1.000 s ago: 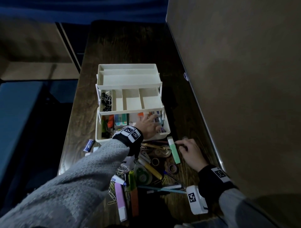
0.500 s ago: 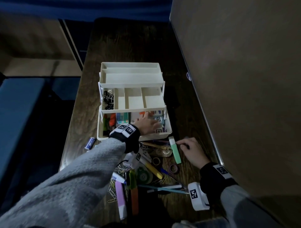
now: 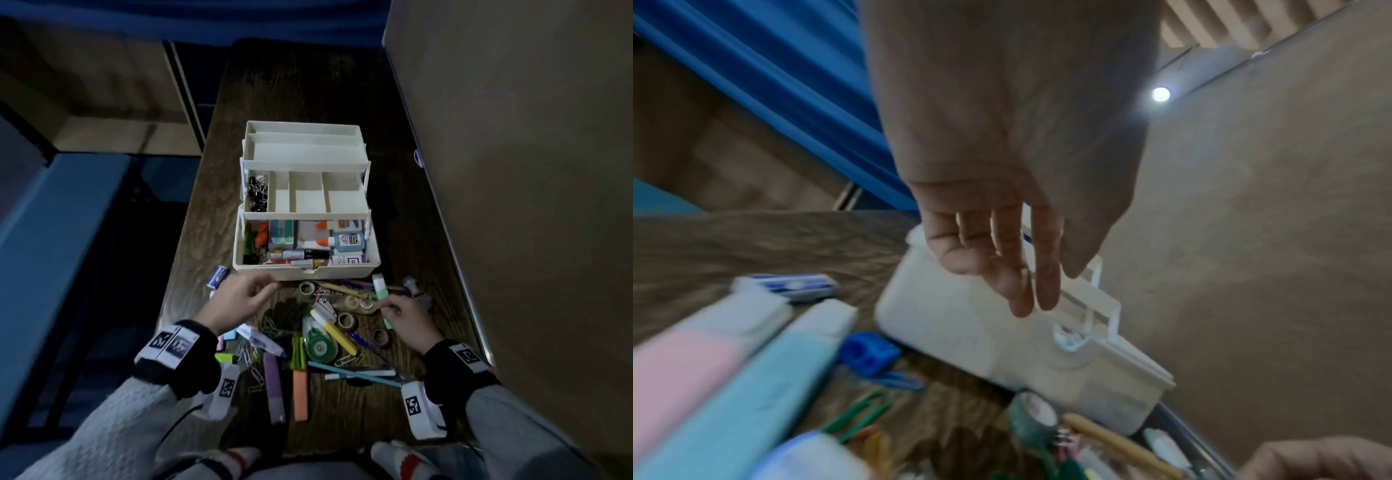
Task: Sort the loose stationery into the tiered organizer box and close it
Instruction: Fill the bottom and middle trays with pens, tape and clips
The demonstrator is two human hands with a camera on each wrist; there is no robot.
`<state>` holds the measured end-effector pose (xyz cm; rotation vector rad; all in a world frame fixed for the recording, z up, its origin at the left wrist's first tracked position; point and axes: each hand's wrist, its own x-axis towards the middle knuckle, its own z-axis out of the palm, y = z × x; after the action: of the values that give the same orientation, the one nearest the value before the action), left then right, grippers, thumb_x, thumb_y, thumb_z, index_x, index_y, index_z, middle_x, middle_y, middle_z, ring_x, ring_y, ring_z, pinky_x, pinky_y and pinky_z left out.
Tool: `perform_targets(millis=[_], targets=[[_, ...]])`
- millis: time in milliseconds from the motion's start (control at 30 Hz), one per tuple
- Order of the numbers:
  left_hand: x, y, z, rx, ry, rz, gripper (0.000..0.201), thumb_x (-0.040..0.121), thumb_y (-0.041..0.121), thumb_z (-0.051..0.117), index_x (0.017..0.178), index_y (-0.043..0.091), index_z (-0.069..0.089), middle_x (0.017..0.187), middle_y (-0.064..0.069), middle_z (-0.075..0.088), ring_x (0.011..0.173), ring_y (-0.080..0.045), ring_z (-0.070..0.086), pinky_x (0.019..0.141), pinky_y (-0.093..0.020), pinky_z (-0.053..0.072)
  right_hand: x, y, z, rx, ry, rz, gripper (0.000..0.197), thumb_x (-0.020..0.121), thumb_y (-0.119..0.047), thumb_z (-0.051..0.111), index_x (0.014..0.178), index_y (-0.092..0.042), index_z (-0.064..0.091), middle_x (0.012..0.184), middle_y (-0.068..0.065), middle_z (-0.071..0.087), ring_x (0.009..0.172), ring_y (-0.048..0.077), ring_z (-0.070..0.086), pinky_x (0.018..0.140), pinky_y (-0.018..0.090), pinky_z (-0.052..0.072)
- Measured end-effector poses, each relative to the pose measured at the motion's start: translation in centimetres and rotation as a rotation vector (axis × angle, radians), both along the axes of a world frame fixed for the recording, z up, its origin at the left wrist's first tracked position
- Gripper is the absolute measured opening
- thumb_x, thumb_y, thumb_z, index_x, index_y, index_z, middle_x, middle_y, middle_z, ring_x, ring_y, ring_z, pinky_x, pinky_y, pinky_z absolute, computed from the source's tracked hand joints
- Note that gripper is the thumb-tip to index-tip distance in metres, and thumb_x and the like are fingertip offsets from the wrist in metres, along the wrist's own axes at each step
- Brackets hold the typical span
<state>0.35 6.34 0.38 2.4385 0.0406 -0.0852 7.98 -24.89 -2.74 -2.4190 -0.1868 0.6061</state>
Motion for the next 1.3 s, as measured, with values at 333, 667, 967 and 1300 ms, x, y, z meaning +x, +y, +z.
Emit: perform_targets(millis=[333,667,967,1300], targets=[[-6.7,3.5,-2.1,0.076,0.131,0.211,0.019,0.095,0.026,0.054,0.096,0.016,0.070,0.091,0.001,0.070,0.077,-0.013,0.057,0.069,-0.029,0.043,-3.2,1.1,-0.1,0.012,0.094,0.087,0.016,0.091,-0.009,0.055,0.092,-0.018,0.068,0.079,-0.007,0.063,0.082,0.015,0.060,0.080,0.031,0.049],[-8.5,4.5,-2.7,0.027,0.204,0.245,0.019,0.095,0.029,0.053,0.099,0.019,0.069,0.091,0.004,0.068,0.074,-0.005,0.058,0.061,-0.019,0.041,-3.6,2.4,-0.2,0.012,0.103,0.168,0.014,0.092,-0.011,0.057,0.096,-0.013,0.070,0.091,-0.001,0.066,0.085,0.013,0.059,0.079,0.025,0.047],[-7.0,3.2,-2.9,0.062,0.224,0.185,0.017,0.095,0.031,0.052,0.095,0.022,0.068,0.088,0.007,0.069,0.070,-0.008,0.064,0.061,-0.023,0.043,-3.4,1.5,-0.7,-0.124,0.074,0.130,0.012,0.090,-0.010,0.058,0.086,-0.013,0.069,0.096,0.004,0.069,0.085,0.017,0.062,0.082,0.030,0.050],[-5.8,1.9,-2.6,0.094,0.209,0.134,0.018,0.096,0.030,0.052,0.097,0.021,0.067,0.088,0.007,0.064,0.070,-0.009,0.057,0.064,-0.026,0.043,2.7,-2.5,-1.3,-0.369,-0.095,-0.249,0.048,0.093,-0.019,0.052,0.137,-0.010,0.037,0.140,0.021,0.037,0.127,0.040,0.036,0.102,0.045,0.034]])
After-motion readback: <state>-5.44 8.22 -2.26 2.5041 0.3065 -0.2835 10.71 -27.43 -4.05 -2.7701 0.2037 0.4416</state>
